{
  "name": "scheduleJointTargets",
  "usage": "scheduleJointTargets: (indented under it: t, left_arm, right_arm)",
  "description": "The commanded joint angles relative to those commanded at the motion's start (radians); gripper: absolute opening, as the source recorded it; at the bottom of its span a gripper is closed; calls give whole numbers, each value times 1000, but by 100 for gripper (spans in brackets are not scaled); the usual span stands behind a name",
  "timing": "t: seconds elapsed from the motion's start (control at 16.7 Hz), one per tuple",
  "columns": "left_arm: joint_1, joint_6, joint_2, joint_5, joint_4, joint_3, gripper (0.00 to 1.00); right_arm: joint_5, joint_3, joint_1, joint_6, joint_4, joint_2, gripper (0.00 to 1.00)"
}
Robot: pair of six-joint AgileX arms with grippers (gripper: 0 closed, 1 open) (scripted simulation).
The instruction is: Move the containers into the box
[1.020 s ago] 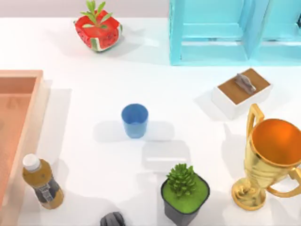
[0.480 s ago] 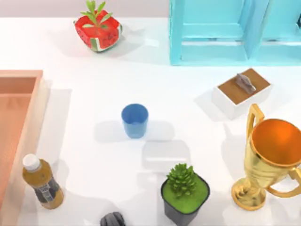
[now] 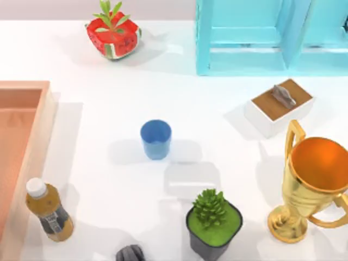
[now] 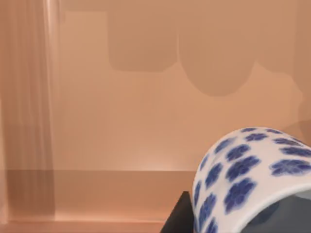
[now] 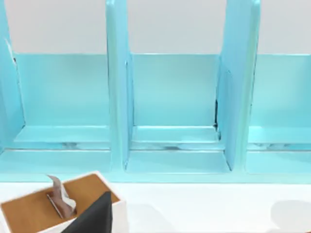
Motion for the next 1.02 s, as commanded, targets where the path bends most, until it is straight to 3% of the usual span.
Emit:
scheduleJointTargets:
  t: [0.6, 1.02]
  left_arm:
    - [0, 0, 0, 0, 0, 0, 98]
    - [0, 0, 0, 0, 0, 0, 100]
  right_arm:
    - [0, 0, 0, 0, 0, 0, 100]
    - [0, 0, 0, 0, 0, 0, 100]
